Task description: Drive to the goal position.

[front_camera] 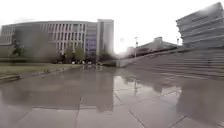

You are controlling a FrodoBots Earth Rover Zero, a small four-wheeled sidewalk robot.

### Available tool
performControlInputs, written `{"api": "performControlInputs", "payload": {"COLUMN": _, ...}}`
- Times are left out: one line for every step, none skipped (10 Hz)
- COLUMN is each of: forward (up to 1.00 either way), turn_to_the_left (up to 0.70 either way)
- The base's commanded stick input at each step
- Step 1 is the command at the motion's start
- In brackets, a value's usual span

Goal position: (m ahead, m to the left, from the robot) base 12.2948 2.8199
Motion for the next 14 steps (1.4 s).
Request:
{"api": "performControlInputs", "payload": {"forward": 0.7, "turn_to_the_left": 0.02}}
{"api": "performControlInputs", "payload": {"forward": 0.7, "turn_to_the_left": 0.02}}
{"api": "performControlInputs", "payload": {"forward": 0.7, "turn_to_the_left": 0.02}}
{"api": "performControlInputs", "payload": {"forward": 0.7, "turn_to_the_left": 0.02}}
{"api": "performControlInputs", "payload": {"forward": 0.7, "turn_to_the_left": 0.02}}
{"api": "performControlInputs", "payload": {"forward": 0.7, "turn_to_the_left": 0.02}}
{"api": "performControlInputs", "payload": {"forward": 0.7, "turn_to_the_left": 0.02}}
{"api": "performControlInputs", "payload": {"forward": 0.7, "turn_to_the_left": 0.02}}
{"api": "performControlInputs", "payload": {"forward": 0.7, "turn_to_the_left": 0.02}}
{"api": "performControlInputs", "payload": {"forward": 0.7, "turn_to_the_left": 0.02}}
{"api": "performControlInputs", "payload": {"forward": 0.7, "turn_to_the_left": 0.02}}
{"api": "performControlInputs", "payload": {"forward": 0.7, "turn_to_the_left": 0.02}}
{"api": "performControlInputs", "payload": {"forward": 0.7, "turn_to_the_left": 0.02}}
{"api": "performControlInputs", "payload": {"forward": 0.7, "turn_to_the_left": 0.02}}
